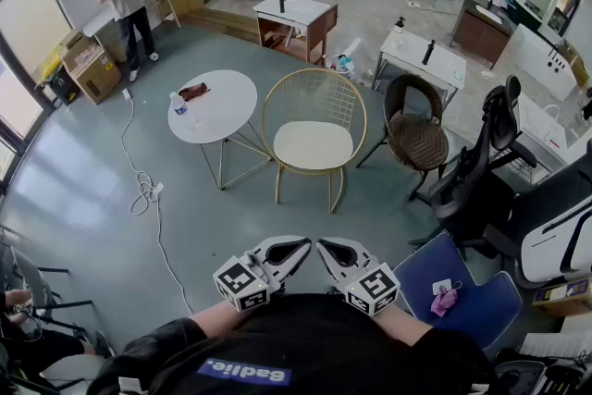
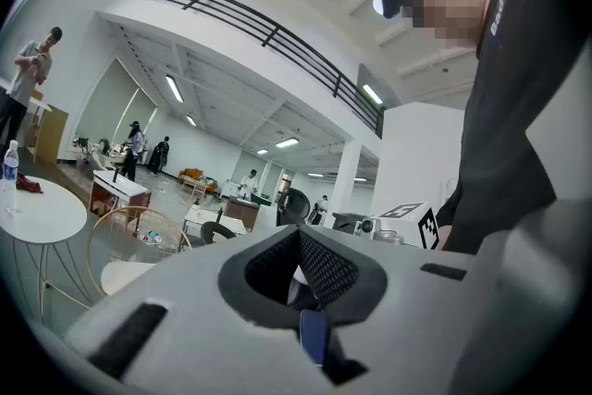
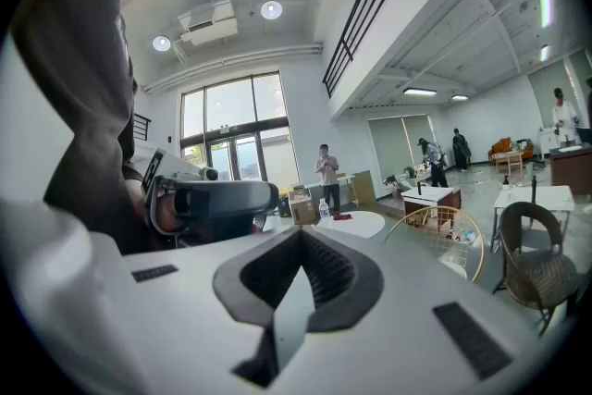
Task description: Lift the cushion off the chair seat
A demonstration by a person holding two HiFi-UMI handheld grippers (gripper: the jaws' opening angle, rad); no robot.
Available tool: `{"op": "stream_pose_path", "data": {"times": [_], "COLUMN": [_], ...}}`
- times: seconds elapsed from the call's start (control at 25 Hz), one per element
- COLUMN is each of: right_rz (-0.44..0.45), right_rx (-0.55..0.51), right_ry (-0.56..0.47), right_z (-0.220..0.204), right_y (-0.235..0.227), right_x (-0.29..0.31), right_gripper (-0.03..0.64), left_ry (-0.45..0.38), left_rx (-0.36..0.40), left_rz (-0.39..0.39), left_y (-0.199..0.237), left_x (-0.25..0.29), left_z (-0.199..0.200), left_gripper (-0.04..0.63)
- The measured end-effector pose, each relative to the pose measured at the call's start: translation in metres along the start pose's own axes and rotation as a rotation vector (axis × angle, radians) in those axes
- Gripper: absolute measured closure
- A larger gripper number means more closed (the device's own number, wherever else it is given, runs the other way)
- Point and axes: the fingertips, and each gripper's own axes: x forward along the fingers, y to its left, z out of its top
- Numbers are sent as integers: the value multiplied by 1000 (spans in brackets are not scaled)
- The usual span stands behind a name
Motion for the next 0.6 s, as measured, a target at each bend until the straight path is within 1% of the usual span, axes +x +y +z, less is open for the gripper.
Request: {"op": "stream_pose_path", "data": {"times": [0.6], "right_rz": [26], "right_rx": [7], "right_ry": [1], "right_z": [0], "right_y": [-15], "right_x": [-2], "right_gripper": [589], "left_ry": [4], "left_rx": [-1], "left_rz": [16], "left_y": [3], "left_x": [17], "left_z": [0], "left_gripper": [581]}}
